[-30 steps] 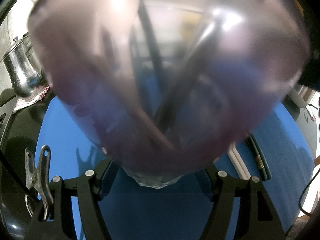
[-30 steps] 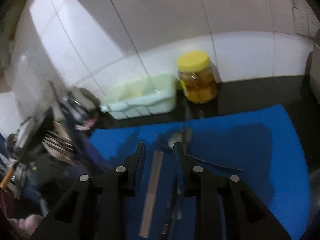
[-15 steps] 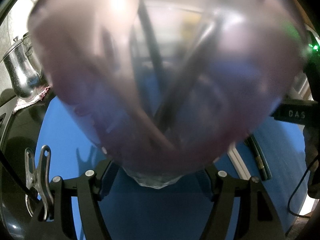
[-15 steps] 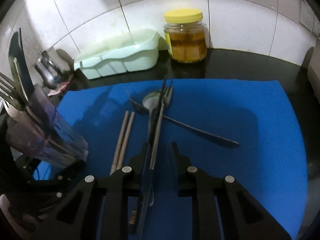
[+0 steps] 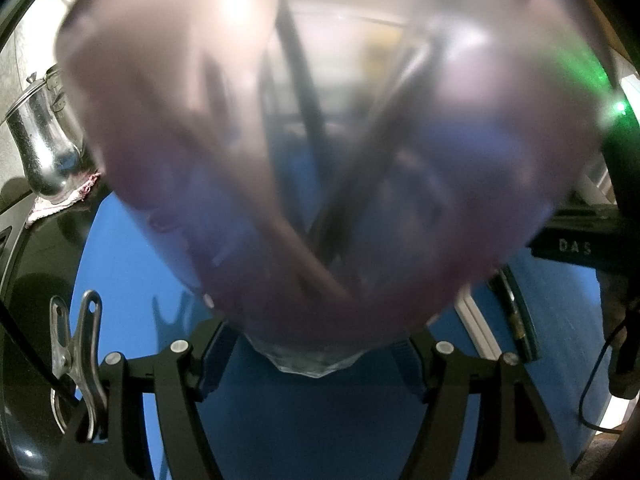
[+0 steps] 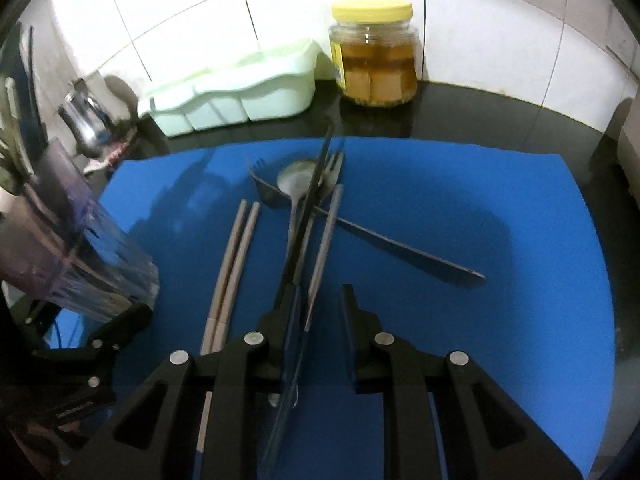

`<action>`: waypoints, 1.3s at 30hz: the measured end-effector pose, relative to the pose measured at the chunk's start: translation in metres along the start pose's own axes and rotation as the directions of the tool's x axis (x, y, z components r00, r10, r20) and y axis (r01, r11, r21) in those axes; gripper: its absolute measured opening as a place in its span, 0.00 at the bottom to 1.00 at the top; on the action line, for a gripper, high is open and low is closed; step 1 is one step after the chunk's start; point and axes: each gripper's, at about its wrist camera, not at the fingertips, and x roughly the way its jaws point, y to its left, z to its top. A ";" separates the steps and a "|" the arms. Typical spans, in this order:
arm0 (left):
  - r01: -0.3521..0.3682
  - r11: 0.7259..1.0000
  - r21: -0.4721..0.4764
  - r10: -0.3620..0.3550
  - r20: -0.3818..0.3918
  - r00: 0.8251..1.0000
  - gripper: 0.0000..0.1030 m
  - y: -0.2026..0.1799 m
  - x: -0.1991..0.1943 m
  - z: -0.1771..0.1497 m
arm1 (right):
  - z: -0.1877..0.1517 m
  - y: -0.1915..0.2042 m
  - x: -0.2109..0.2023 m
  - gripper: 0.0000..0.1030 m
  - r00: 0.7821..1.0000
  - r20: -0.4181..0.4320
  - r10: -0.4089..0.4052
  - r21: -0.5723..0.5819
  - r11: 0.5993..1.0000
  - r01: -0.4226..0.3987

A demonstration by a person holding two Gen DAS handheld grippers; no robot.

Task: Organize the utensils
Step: 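Move the right tool back over the mat toward the dark chopstick, then grasp the dark chopstick with the right tool and lift it upright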

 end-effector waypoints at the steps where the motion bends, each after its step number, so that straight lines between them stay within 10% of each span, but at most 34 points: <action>1: 0.000 1.000 0.000 0.000 0.000 1.000 0.71 0.000 0.000 0.000 | 0.001 0.000 0.002 0.20 1.000 -0.010 -0.010 -0.003 1.000 0.010; 21: 0.000 1.000 0.000 0.000 0.000 1.000 0.71 0.000 0.000 -0.001 | 0.038 -0.030 0.028 0.06 0.987 -0.118 0.107 0.133 0.987 -0.091; 39: -0.001 1.000 0.000 0.001 0.000 1.000 0.71 0.000 -0.001 -0.001 | 0.000 -0.031 -0.077 0.06 0.955 0.252 0.157 0.191 0.959 -0.208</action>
